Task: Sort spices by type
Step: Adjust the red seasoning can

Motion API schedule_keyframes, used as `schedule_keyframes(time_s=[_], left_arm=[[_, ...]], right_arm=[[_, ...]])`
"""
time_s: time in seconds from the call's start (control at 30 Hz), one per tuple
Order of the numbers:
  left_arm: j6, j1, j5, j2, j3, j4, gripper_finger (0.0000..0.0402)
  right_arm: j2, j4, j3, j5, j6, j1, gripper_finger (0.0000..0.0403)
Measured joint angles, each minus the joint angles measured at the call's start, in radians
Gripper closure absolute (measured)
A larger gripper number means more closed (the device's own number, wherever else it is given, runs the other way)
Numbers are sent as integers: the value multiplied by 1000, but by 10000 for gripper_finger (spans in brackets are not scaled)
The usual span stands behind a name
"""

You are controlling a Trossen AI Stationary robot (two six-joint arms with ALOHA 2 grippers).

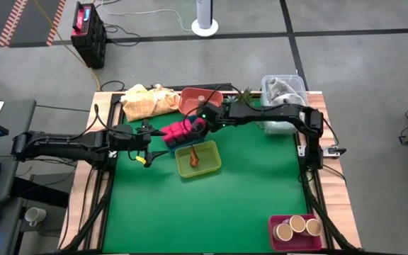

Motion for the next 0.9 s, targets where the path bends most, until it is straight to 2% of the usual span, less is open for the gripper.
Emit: schedule_keyframes(time_s=[0.4, 0.7, 0.8, 0.9], left_arm=[[-7, 0, -3, 2, 0, -29, 63], [-19, 0, -3, 2, 0, -30, 63], [-34, 0, -3, 2, 0, -30, 63], [-37, 0, -11, 2, 0, -30, 63]], right_arm=[[-2, -198, 184, 34, -92, -11, 162], [0, -350, 241, 45, -178, 12, 161], [0, -352, 246, 45, -302, 38, 160], [0, -321, 246, 45, -525, 67, 160]])
